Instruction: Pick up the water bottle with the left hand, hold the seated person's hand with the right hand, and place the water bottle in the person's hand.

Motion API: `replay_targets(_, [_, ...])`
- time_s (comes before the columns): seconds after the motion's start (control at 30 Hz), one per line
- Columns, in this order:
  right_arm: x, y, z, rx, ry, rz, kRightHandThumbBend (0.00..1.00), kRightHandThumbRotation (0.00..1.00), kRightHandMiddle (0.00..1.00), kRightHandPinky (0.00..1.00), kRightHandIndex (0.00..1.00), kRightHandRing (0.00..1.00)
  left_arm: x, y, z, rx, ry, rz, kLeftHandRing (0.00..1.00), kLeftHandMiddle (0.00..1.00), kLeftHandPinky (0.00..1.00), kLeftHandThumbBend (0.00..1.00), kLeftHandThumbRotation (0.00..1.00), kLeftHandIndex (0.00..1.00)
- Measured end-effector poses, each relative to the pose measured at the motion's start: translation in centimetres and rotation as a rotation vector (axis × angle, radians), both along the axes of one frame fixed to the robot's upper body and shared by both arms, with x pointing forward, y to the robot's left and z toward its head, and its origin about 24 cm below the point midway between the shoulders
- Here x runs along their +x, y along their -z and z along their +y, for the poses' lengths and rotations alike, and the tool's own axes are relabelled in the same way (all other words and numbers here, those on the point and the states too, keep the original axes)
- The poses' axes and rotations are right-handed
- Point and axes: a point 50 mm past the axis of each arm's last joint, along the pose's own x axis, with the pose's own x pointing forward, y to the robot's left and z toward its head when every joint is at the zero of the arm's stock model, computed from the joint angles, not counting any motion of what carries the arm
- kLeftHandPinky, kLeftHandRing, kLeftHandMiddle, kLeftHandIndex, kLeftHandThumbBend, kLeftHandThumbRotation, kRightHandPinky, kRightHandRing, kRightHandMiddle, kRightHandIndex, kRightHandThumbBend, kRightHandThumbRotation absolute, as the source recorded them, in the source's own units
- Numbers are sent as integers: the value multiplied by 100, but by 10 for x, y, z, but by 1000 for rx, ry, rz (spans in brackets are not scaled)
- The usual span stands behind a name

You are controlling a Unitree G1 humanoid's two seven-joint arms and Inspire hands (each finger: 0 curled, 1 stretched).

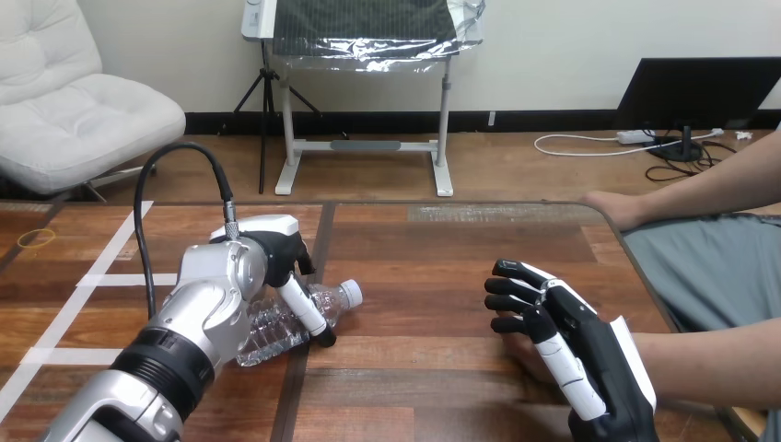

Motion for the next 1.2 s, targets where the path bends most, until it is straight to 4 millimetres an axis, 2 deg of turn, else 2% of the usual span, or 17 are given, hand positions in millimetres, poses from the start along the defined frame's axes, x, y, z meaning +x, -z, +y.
replay_targets(0.23, [0, 0, 0, 0, 0, 0, 78, 80, 76, 67, 78, 74, -1, 4, 0, 3, -9, 16, 84, 79, 91, 100, 28, 77])
replay_targets(0.63, [0, 0, 0, 0, 0, 0, 80, 80, 76, 67, 78, 74, -2, 11, 3, 11, -27, 26, 76, 74, 71, 100, 24, 73])
replay_targets(0.73, [0, 0, 0, 0, -1, 0, 80, 80, 76, 67, 78, 74, -2, 13, 4, 13, -33, 34, 74, 74, 65, 100, 23, 73])
replay_targets(0.93, [0, 0, 0, 0, -1, 0, 79, 80, 76, 68, 78, 74, -2, 14, 3, 15, -39, 33, 63, 70, 41, 100, 21, 73])
replay_targets(0.97, [0, -1, 0, 0, -1, 0, 79, 80, 76, 68, 78, 75, -2, 14, 3, 15, -39, 33, 58, 67, 33, 100, 22, 72])
replay_targets(1.1, [0, -1, 0, 0, -1, 0, 79, 80, 76, 68, 78, 75, -1, 13, 3, 18, -43, 33, 49, 62, 24, 100, 22, 69])
replay_targets(1.2, [0, -1, 0, 0, -1, 1, 79, 80, 76, 68, 78, 75, 1, 13, 3, 22, -43, 35, 45, 60, 22, 100, 21, 69])
